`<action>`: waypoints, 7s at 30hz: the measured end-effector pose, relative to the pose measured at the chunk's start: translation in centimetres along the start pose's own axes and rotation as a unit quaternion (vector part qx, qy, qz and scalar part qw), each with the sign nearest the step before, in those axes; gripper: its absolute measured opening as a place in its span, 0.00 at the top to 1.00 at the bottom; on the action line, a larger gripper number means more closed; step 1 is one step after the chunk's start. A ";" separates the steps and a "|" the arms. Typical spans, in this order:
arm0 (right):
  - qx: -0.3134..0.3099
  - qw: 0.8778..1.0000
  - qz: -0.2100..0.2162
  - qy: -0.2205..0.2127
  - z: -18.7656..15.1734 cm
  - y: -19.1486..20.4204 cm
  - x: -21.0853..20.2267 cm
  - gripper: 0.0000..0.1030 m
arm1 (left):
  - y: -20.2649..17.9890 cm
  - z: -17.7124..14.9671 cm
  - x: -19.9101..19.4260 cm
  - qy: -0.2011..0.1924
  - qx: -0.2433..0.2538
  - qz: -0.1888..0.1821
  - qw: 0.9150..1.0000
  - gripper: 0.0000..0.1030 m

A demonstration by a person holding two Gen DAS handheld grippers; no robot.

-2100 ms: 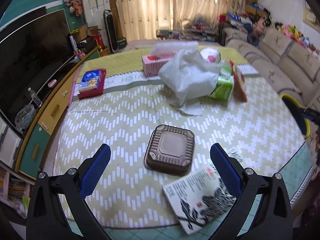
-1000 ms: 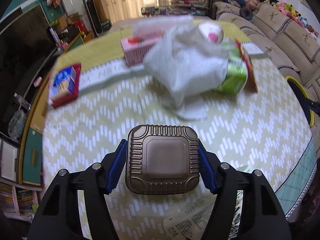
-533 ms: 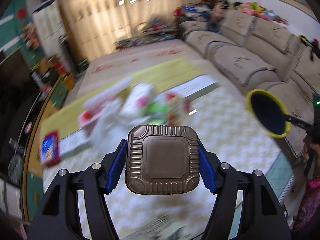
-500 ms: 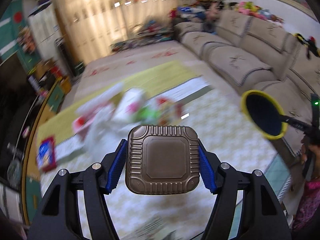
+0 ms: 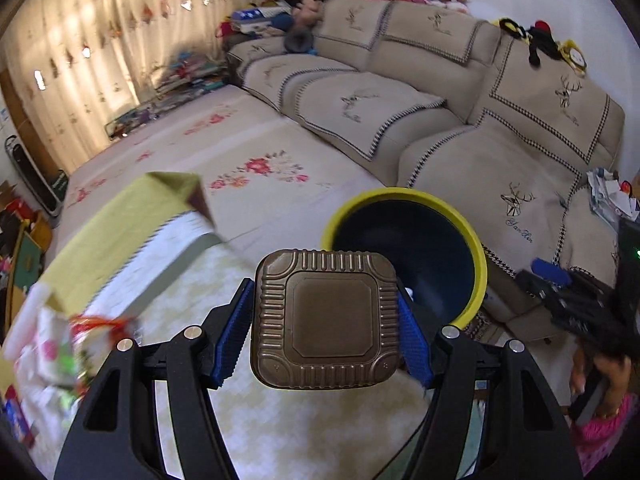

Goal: Collect trash
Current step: 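Carry the brown tin over the yellow bin and open the left gripper, then grasp the white flower-printed box with the right gripper, then carry the flower-printed box over the yellow bin and lower it in, then grasp the crumpled white tissue on the mat with the left gripper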

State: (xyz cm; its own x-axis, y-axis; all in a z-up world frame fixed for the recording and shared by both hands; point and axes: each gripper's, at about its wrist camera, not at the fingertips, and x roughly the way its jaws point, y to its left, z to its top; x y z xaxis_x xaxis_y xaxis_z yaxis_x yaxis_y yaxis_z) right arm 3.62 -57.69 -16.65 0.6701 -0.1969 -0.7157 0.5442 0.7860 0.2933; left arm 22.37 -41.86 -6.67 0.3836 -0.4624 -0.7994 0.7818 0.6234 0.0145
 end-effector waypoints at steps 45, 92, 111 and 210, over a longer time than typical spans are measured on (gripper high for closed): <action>-0.206 0.963 0.155 0.081 -8.3 20.1 -0.2 0.35 | 14.6 -26.4 -30.3 -0.182 -0.261 0.228 0.920 0.05; -0.416 0.898 0.141 0.026 -13.9 31.1 -0.9 0.29 | 19.8 -36.7 -34.5 -0.176 -0.352 0.275 0.877 0.05; -0.395 0.892 0.199 0.097 -18.3 36.3 1.0 0.25 | 20.0 -36.3 -31.7 -0.159 -0.348 0.242 0.892 0.05; -0.129 0.991 0.035 0.028 0.5 15.3 6.5 0.27 | 28.2 -22.1 -9.5 -0.047 -0.180 0.165 0.969 0.05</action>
State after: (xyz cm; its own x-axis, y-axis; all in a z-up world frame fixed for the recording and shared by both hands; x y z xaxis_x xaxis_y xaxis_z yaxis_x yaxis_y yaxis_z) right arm 16.55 -47.25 -16.54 0.6690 -0.1098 -0.7351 0.3461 0.9213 0.1774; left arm 29.92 -5.89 -11.92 0.6397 -0.2462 -0.7281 0.3944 0.9182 0.0360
